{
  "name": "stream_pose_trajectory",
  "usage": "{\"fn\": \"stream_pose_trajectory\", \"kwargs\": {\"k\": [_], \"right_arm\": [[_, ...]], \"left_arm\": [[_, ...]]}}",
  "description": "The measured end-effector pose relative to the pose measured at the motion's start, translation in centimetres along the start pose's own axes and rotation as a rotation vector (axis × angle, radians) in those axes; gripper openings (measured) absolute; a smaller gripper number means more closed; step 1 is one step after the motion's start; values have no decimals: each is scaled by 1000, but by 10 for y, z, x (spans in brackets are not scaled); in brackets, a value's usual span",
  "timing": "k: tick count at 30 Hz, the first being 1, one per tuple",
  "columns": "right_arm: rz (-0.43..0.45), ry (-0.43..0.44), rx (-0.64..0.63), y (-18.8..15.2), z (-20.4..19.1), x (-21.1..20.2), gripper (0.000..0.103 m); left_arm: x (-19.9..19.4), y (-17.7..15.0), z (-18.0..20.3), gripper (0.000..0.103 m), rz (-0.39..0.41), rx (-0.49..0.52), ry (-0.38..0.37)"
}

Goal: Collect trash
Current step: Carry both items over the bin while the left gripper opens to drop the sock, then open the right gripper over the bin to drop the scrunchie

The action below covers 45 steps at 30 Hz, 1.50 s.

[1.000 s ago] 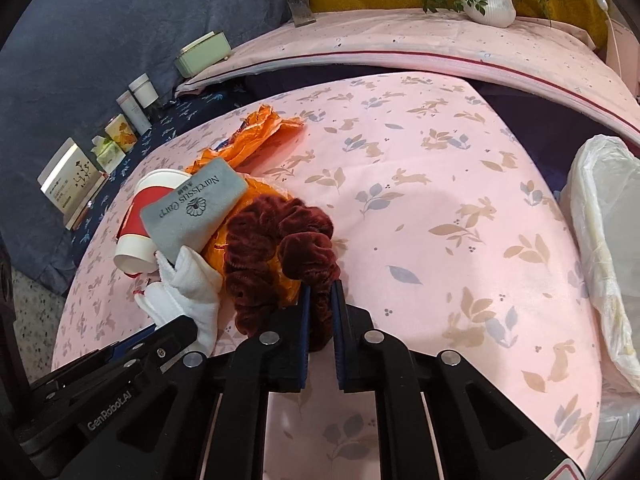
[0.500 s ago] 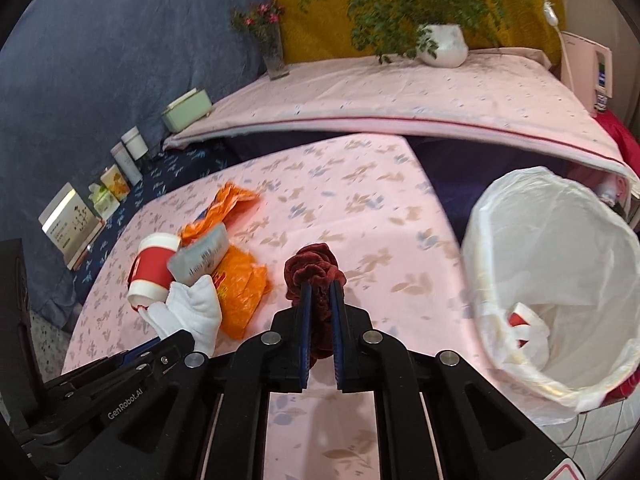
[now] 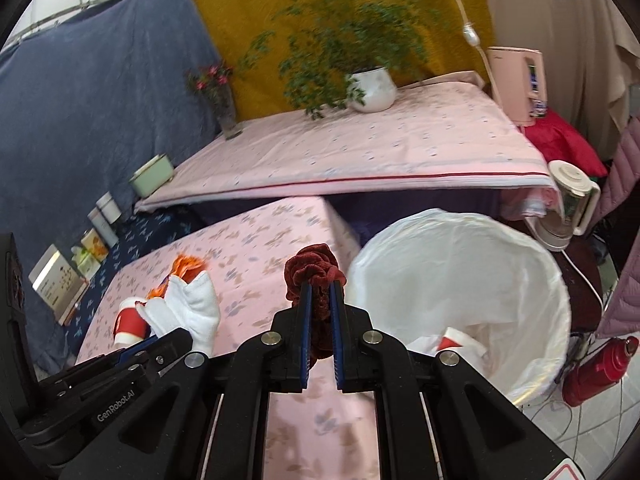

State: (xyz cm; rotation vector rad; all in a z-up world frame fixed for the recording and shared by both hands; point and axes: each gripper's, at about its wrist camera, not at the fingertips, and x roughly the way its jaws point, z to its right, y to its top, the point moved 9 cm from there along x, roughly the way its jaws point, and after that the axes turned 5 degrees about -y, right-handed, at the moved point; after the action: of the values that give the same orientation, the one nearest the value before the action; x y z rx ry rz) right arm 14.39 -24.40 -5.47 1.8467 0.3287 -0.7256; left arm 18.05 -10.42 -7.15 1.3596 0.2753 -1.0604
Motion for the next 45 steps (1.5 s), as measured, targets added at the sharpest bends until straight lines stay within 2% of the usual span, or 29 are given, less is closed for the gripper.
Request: {"fn": "stream_pose_trajectory", "kwargs": {"k": [15, 19, 20, 22, 29, 45], "right_arm": [[44, -113, 118, 17, 111, -20, 9], [45, -131, 139, 17, 130, -21, 9], [45, -133, 143, 17, 132, -21, 9], [44, -137, 150, 16, 137, -21, 9], [38, -135, 153, 15, 140, -18, 9], [23, -117, 122, 18, 120, -9, 9]], "left_arm": [[34, 17, 111, 18, -12, 140, -121], [44, 17, 128, 25, -31, 137, -168], [46, 16, 130, 33, -34, 140, -165], [48, 16, 133, 37, -26, 152, -146], [50, 13, 131, 39, -28, 155, -116], [49, 15, 108, 39, -26, 114, -69]]}}
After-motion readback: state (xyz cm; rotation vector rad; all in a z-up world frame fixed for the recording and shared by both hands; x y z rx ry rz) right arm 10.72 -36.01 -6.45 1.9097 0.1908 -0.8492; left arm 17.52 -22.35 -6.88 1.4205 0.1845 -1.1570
